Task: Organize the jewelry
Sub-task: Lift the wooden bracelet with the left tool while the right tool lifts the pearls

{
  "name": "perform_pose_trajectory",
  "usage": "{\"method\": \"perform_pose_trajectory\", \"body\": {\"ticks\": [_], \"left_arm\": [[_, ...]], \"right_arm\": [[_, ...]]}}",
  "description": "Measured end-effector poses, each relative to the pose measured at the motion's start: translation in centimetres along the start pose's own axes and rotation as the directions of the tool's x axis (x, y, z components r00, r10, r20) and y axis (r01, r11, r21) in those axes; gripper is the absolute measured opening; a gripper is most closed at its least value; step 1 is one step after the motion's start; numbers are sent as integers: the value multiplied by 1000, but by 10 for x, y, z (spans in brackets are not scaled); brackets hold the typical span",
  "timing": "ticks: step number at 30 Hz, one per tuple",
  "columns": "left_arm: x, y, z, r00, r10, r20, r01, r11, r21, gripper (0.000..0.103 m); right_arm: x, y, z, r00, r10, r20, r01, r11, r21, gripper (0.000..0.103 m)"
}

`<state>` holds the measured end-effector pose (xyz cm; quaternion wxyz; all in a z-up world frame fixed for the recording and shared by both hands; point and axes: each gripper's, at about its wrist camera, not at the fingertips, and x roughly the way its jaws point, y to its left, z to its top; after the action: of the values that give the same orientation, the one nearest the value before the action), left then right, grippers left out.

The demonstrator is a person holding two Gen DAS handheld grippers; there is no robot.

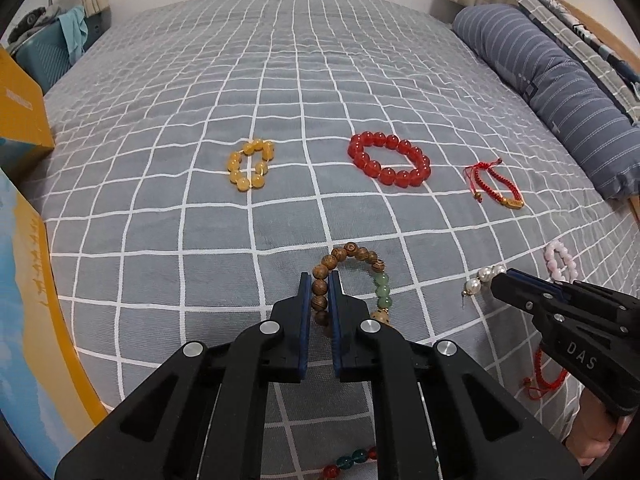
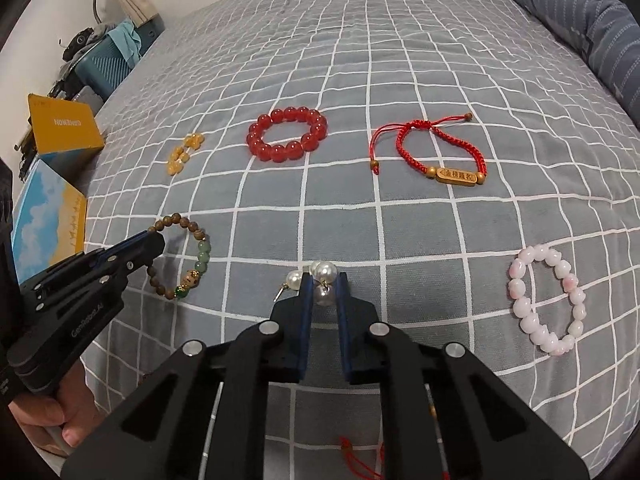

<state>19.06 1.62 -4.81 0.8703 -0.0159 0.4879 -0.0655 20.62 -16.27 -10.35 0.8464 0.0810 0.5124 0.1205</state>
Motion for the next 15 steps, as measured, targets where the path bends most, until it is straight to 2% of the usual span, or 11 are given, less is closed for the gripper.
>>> {"method": "perform_pose_trajectory", "body": {"ticks": [1, 2, 3, 6, 10, 15], "left_arm": [[-1, 0, 0, 1000, -2, 1, 2, 1000, -1, 8], [-2, 0, 1, 1000, -4, 2, 4, 1000, -2, 8], [-2, 0, 2, 1000, -7, 4, 7, 1000, -2, 8], [-4, 0, 2, 1000, -8, 9, 8, 1000, 1, 8], [-3, 0, 2, 1000, -7, 5, 7, 1000, 2, 8], [-5, 1, 2, 1000, -7, 8, 7, 1000, -2, 8]], "right_arm": [[1, -1, 2, 1000, 1, 2, -1, 1000, 12, 17], [1, -2, 3, 1000, 2, 1, -2, 1000, 24, 30], [1, -5, 5, 1000, 9, 3, -9, 999, 45, 37], [3, -3, 8, 1000, 8, 5, -8, 999, 50, 37], [15, 0, 7, 999, -19, -36, 21, 999, 37, 37], [13, -1, 6, 998, -26, -56, 29, 998, 51, 47]]}}
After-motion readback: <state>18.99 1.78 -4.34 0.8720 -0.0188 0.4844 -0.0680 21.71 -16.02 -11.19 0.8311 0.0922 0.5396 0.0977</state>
